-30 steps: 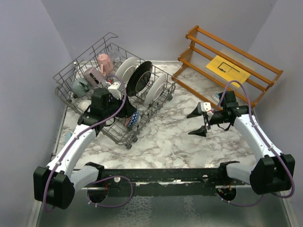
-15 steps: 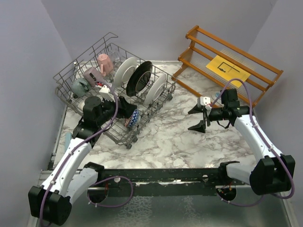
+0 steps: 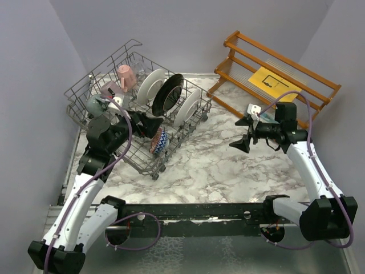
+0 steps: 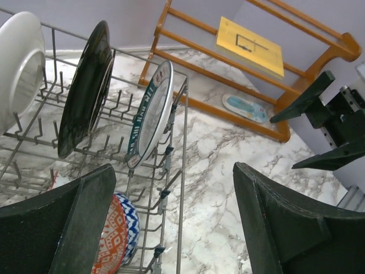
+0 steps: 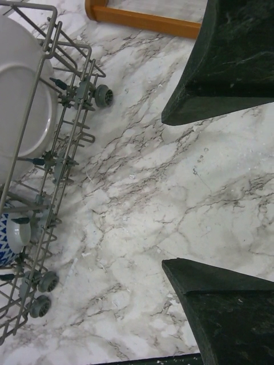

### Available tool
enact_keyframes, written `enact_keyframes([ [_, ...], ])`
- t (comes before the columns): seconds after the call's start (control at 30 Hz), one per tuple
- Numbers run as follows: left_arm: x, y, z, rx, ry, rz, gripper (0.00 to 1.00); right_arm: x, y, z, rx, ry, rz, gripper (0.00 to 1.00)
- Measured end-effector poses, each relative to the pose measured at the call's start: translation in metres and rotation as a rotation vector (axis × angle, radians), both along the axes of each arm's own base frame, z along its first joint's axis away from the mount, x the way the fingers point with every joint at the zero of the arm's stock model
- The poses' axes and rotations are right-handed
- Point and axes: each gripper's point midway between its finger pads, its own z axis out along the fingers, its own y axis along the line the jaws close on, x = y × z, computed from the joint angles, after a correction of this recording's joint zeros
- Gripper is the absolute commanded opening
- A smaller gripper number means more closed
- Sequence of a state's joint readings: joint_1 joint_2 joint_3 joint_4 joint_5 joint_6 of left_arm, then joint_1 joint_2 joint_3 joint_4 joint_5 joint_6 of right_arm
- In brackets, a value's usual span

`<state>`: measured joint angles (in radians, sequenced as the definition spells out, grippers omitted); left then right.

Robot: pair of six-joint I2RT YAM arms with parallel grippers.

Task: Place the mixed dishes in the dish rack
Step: Pick up the bowl from the dish rack.

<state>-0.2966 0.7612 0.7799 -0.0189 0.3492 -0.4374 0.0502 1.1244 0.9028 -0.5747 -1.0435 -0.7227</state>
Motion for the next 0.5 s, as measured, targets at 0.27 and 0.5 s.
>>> enact_keyframes([
  [0.27, 0.012, 0.011, -0.056, 0.195, 0.253, 0.042, 0.74, 0.011, -0.001, 0.017, 0.013, 0.003, -0.022, 1.00],
  [0.5, 0.006, 0.008, -0.100, 0.222, 0.422, 0.015, 0.59, 0.018, 0.008, 0.026, 0.053, 0.049, 0.064, 1.00],
])
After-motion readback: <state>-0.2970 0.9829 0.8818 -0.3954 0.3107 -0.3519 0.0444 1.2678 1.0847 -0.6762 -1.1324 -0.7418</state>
